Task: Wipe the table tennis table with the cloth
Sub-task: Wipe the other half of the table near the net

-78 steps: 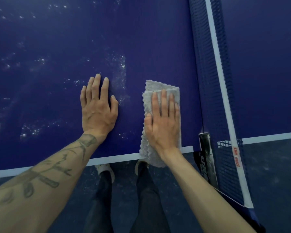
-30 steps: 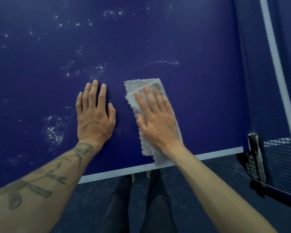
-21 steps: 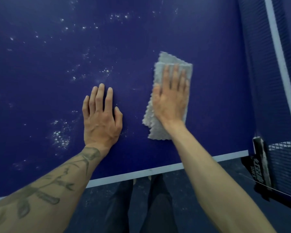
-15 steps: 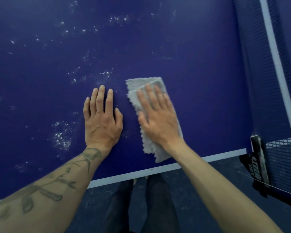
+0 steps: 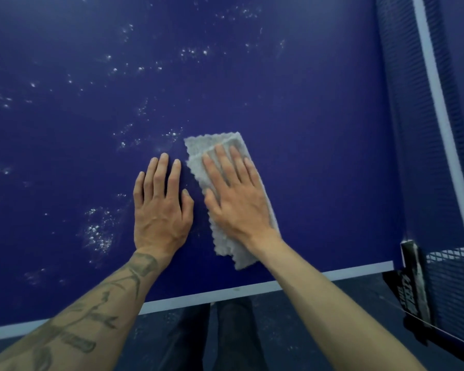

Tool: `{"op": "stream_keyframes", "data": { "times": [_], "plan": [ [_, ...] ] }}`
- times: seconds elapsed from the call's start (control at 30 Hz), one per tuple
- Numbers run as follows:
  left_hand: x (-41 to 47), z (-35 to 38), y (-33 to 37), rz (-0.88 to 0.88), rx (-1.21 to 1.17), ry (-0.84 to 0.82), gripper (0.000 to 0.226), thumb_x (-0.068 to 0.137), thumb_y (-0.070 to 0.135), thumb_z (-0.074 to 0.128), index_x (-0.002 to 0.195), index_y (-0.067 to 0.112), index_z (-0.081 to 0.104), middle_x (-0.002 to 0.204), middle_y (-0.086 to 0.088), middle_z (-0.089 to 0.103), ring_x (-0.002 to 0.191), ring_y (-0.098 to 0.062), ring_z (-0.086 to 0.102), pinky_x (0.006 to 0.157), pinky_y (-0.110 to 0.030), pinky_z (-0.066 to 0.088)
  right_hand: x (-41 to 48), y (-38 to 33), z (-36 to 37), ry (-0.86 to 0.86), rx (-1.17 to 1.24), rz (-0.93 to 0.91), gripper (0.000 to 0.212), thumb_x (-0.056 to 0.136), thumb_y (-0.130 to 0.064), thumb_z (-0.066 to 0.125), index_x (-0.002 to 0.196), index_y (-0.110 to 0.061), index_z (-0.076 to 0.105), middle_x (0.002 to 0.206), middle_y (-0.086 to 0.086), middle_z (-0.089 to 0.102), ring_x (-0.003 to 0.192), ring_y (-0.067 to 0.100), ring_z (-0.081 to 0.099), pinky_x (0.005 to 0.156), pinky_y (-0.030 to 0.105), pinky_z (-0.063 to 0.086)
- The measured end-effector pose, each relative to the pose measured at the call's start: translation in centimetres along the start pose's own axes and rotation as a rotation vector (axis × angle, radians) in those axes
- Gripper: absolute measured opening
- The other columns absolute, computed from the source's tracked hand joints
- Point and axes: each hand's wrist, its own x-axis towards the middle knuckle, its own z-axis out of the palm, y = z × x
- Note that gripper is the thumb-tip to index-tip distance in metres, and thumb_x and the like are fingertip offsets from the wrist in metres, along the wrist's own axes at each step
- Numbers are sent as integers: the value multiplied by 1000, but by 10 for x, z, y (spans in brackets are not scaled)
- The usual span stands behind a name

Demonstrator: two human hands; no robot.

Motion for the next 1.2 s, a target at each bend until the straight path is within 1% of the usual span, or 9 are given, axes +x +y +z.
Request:
{"op": "stream_keyframes", "data": {
  "times": [0.07, 0.17, 0.27, 0.33, 0.5, 0.73, 0.87, 1.0, 1.2],
  "plan": [
    [1, -2, 1, -12, -10, -12, 58, 106, 27, 40, 161, 10, 34, 170, -13, 26, 160, -29, 20, 131, -50, 14, -10, 39, -10, -21, -23, 44, 69, 109, -44, 32, 171, -21, 11, 179, 7, 1, 166, 27, -2, 134, 51, 10],
    [3, -5, 2, -23, -20, -22, 55, 106, 24, 41, 158, 7, 39, 168, -14, 30, 158, -31, 24, 130, -52, 17, 12, 87, -28, -28, -25, 301, 69, 109, -45, 24, 171, -21, 6, 179, 7, -2, 165, 27, -5, 133, 51, 8],
    [11, -6, 2, -26, -31, 3, 53, 105, 23, 41, 155, 6, 42, 165, -16, 35, 155, -33, 30, 129, -52, 20, 61, 82, -32, 25, 8, 439, 69, 110, -45, 18, 171, -19, 0, 179, 9, -6, 165, 28, -7, 134, 51, 3],
    [25, -6, 1, -25, -34, 31, 52, 105, 22, 42, 154, 6, 42, 164, -16, 36, 153, -34, 33, 128, -52, 21, 83, 59, -26, 29, 20, 390, 69, 110, -44, 21, 171, -19, 0, 179, 10, -6, 165, 30, -7, 134, 50, 1],
    [79, -5, 1, -72, -55, 82, 50, 106, 18, 47, 154, 6, 40, 164, -17, 34, 151, -36, 32, 126, -53, 23, 48, 39, -15, -34, -18, -12, 68, 109, -43, 33, 171, -22, 14, 179, 6, 4, 166, 26, -1, 133, 51, 11],
    [124, 4, -1, -87, -21, 23, 54, 109, 27, 40, 160, 10, 34, 170, -14, 27, 158, -33, 22, 131, -50, 12, 83, 119, -39, -2, -7, 376, 68, 110, -46, 21, 171, -24, 1, 179, 5, -6, 165, 24, -10, 134, 49, 2],
    [122, 9, -3, -88, -17, 31, 56, 108, 33, 35, 161, 14, 33, 170, -11, 25, 159, -29, 19, 132, -47, 9, 115, 105, -36, 11, -3, 364, 68, 110, -47, 21, 171, -21, 4, 179, 7, -4, 165, 27, -8, 134, 47, -2],
    [124, 5, -2, -98, -25, 20, 57, 107, 33, 35, 161, 13, 33, 170, -11, 25, 159, -29, 19, 132, -47, 9, 103, 102, -41, 29, 38, 371, 65, 111, -49, 24, 171, -23, 17, 179, 6, 5, 166, 25, -2, 134, 46, 0],
    [124, 3, -1, -102, -15, 6, 57, 107, 31, 37, 161, 12, 34, 170, -12, 25, 160, -29, 18, 132, -49, 10, 112, 99, -33, 42, 11, 378, 67, 112, -46, 26, 171, -22, 7, 179, 9, -4, 165, 25, -7, 134, 47, 0]
  ]
}}
